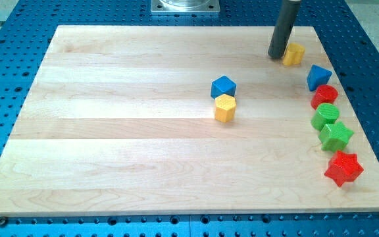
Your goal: Place the cube above the heart
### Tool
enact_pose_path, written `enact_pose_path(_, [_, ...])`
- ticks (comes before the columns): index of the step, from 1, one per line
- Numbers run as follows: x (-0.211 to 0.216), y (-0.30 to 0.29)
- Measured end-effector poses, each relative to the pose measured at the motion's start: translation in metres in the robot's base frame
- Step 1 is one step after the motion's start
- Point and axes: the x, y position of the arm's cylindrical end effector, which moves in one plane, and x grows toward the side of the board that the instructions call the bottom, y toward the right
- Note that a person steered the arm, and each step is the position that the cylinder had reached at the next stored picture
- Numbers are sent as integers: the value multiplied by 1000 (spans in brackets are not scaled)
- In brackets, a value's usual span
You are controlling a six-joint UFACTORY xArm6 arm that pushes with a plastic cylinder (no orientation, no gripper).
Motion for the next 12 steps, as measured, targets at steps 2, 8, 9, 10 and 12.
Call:
enact_pose_path(2, [26, 15])
enact_pose_path(8, [198, -183])
enact_pose_path(9, [194, -136])
enact_pose_path(10, [142, -134])
enact_pose_path(12, [61, -125])
